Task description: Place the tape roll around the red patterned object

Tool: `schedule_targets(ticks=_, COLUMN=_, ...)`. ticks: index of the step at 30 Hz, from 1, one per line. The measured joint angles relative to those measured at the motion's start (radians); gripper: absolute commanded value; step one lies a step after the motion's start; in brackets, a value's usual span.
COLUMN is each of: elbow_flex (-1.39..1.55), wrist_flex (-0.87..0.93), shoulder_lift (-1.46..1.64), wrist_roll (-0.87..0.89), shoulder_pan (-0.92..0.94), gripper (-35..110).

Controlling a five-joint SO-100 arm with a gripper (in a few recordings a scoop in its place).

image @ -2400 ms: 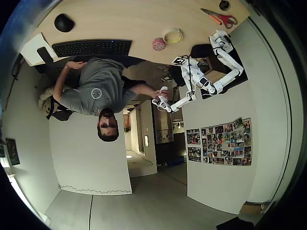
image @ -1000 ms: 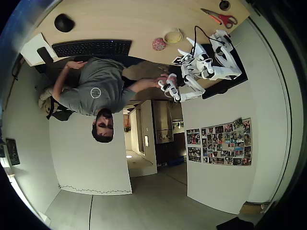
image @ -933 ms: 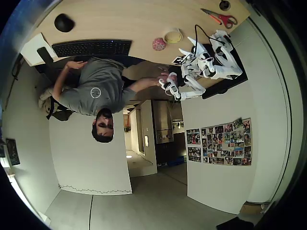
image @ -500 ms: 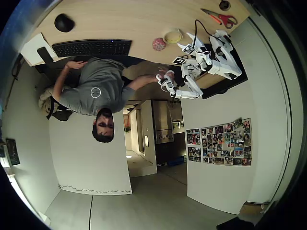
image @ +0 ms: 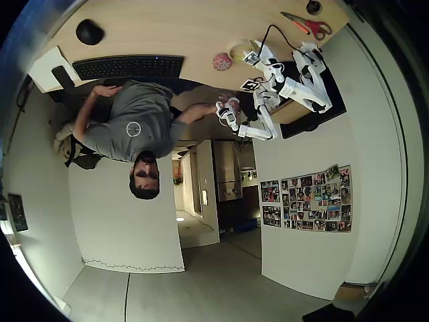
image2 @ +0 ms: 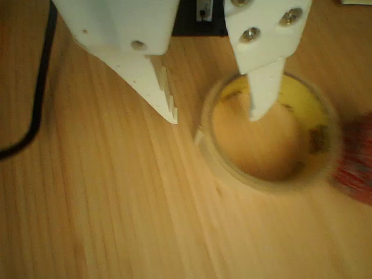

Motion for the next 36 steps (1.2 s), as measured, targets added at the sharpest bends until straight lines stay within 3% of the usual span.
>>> schedule_targets(ticks=7, elbow_flex=-0.061, wrist_flex=0.037, shoulder_lift=-0.044, wrist_roll=0.058, shoulder_pan=0.002, gripper=0)
schedule_targets(ticks=26, elbow_flex=-0.152, wrist_flex=0.204, shoulder_lift=0.044, wrist_roll=0.060, shoulder_pan=0.006, gripper=0)
schedule_targets(ticks=36, elbow_flex=-0.252, wrist_flex=0.295, shoulder_lift=0.196, wrist_roll=-0.109, shoulder_pan=0.011, gripper=0)
